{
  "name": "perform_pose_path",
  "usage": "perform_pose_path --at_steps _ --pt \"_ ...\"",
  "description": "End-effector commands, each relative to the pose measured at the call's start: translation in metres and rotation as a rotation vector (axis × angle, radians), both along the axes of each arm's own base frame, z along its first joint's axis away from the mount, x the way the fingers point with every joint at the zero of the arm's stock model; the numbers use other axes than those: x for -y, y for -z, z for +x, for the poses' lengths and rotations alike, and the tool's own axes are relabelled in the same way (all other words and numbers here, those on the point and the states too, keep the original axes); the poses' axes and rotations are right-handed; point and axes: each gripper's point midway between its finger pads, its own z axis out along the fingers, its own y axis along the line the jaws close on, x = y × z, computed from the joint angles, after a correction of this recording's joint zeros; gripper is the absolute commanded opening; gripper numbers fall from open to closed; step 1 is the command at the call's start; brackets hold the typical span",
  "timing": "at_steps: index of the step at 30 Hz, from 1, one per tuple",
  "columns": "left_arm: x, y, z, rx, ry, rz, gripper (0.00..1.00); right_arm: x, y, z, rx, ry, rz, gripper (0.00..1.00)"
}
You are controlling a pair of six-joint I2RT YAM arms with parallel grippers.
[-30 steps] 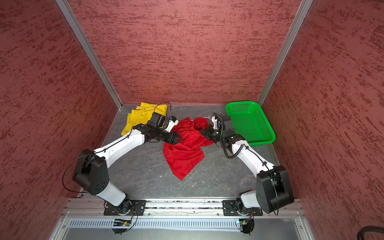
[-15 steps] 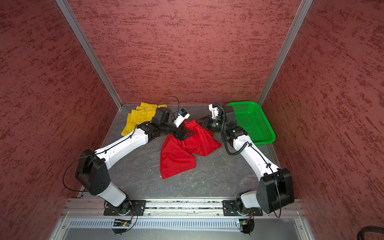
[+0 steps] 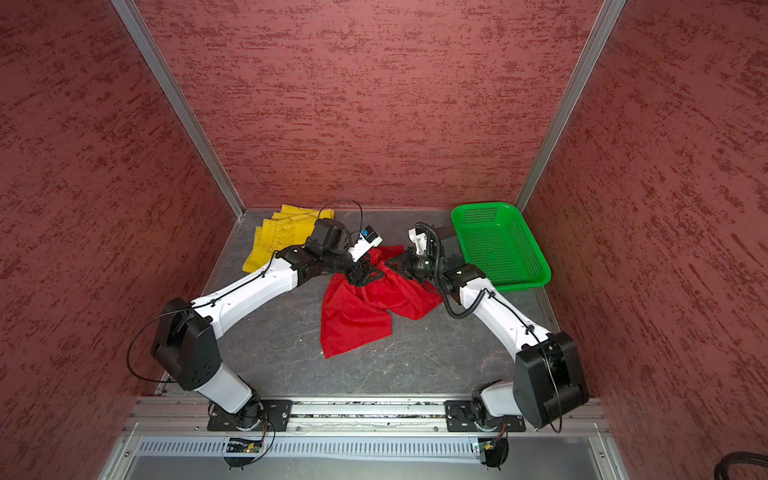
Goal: Fold and stack the shorts
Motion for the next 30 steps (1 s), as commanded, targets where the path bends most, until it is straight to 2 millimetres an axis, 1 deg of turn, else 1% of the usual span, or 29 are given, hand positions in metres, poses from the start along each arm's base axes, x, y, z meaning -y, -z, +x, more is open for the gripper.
perform_pose_path --at_steps 1,2,3,5,6,7,8,9,10,11,13,15,17,20,21,22,24,27,30 --pt "0.010 0.009 0.000 0.000 0.036 0.003 0.49 -0.005 -0.013 -0.005 0.027 -0.019 0.043 0.00" --pt "0.011 0.009 0.000 -0.004 0.042 0.002 0.42 -0.003 -0.013 -0.005 0.031 -0.013 0.039 0.01" --pt "0.011 0.011 -0.002 -0.008 0.048 0.003 0.36 -0.002 -0.013 -0.005 0.029 -0.006 0.033 0.05" --pt "0.009 0.016 -0.007 -0.014 0.063 0.015 0.22 0.005 -0.009 -0.004 0.016 0.016 0.002 0.27" --pt "0.006 0.018 -0.010 -0.020 0.070 0.024 0.16 0.012 -0.005 -0.003 0.007 0.034 -0.025 0.34" --pt "0.004 0.021 -0.014 -0.023 0.076 0.032 0.12 0.019 -0.002 -0.002 -0.002 0.056 -0.049 0.37" --pt "0.001 0.024 -0.019 -0.028 0.085 0.040 0.09 0.030 0.004 -0.001 -0.017 0.084 -0.080 0.40" --pt "-0.001 0.027 -0.024 -0.030 0.094 0.046 0.09 0.041 0.010 0.000 -0.041 0.116 -0.110 0.42" --pt "-0.004 0.029 -0.028 -0.032 0.101 0.052 0.09 0.057 0.019 0.001 -0.075 0.164 -0.144 0.44" --pt "-0.007 0.032 -0.033 -0.034 0.109 0.059 0.08 0.074 0.030 0.001 -0.117 0.214 -0.175 0.45" --pt "-0.012 0.037 -0.042 -0.039 0.125 0.073 0.07 0.099 0.048 -0.001 -0.182 0.281 -0.211 0.46" --pt "-0.016 0.044 -0.052 -0.038 0.149 0.099 0.06 0.119 0.065 -0.003 -0.227 0.331 -0.265 0.48" --pt "-0.018 0.055 -0.064 -0.036 0.184 0.139 0.07 0.135 0.090 -0.006 -0.291 0.369 -0.351 0.50" --pt "-0.023 0.070 -0.078 -0.029 0.225 0.202 0.06 0.143 0.126 -0.007 -0.382 0.348 -0.439 0.51" --pt "-0.024 0.075 -0.082 -0.028 0.235 0.219 0.06 0.144 0.133 -0.007 -0.404 0.342 -0.462 0.52" --pt "-0.025 0.078 -0.085 -0.023 0.243 0.233 0.06 0.145 0.145 -0.005 -0.435 0.335 -0.481 0.52" --pt "-0.026 0.083 -0.090 -0.026 0.253 0.249 0.06 0.143 0.151 0.004 -0.430 0.327 -0.480 0.53" --pt "-0.027 0.088 -0.094 -0.026 0.259 0.262 0.06 0.135 0.151 0.022 -0.402 0.306 -0.445 0.54" --pt "-0.027 0.090 -0.094 -0.027 0.256 0.269 0.06 0.133 0.161 0.033 -0.408 0.288 -0.460 0.54"
